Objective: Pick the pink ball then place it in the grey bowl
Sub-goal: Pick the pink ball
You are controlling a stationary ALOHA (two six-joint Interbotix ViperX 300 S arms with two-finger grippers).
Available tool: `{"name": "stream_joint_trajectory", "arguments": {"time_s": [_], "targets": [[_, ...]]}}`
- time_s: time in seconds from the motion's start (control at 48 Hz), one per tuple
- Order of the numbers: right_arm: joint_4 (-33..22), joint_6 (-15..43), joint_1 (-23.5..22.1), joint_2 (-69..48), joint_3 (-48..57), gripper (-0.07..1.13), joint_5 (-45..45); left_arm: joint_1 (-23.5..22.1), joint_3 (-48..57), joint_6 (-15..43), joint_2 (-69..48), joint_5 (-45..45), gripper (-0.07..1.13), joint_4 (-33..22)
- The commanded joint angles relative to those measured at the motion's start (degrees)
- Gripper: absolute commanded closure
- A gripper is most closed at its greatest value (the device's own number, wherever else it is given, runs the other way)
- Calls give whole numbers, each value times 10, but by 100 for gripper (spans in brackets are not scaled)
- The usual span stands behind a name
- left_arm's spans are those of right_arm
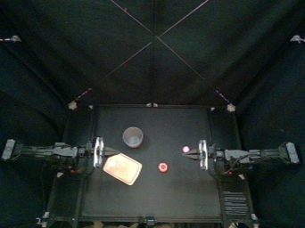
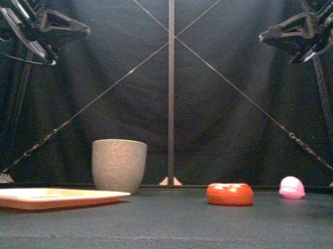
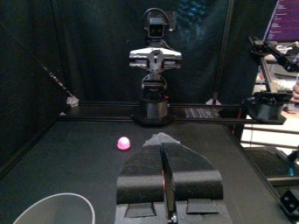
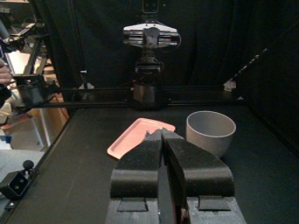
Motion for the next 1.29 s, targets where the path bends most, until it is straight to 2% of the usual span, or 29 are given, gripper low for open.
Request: {"name": "stream_joint_trajectory", "arguments": {"time_s": [0.021,0.146,0.208,0.333,0.479,0.583,0.729,1.042,1.292], "targets": [[2,2,-31,16,0,96,3,7,-8,-1,4,-10,99,-6],[18,11,-80,39,16,91,17,7,-7,-1,4,-11,100,-10],[29,17,-107,52,23,83,22,7,-7,0,4,-11,100,-10],[44,18,-145,76,32,59,25,7,-7,0,4,-11,100,-10],[64,18,-172,105,35,22,27,6,-5,0,4,-10,100,-10],[70,18,-185,125,36,6,39,7,-4,1,4,-10,100,-10],[62,16,-196,152,37,4,80,7,0,1,4,-10,100,-10],[52,18,-233,219,30,4,251,10,4,2,4,-10,100,-10],[43,17,-254,247,26,4,259,10,4,1,4,-11,100,-10]]}}
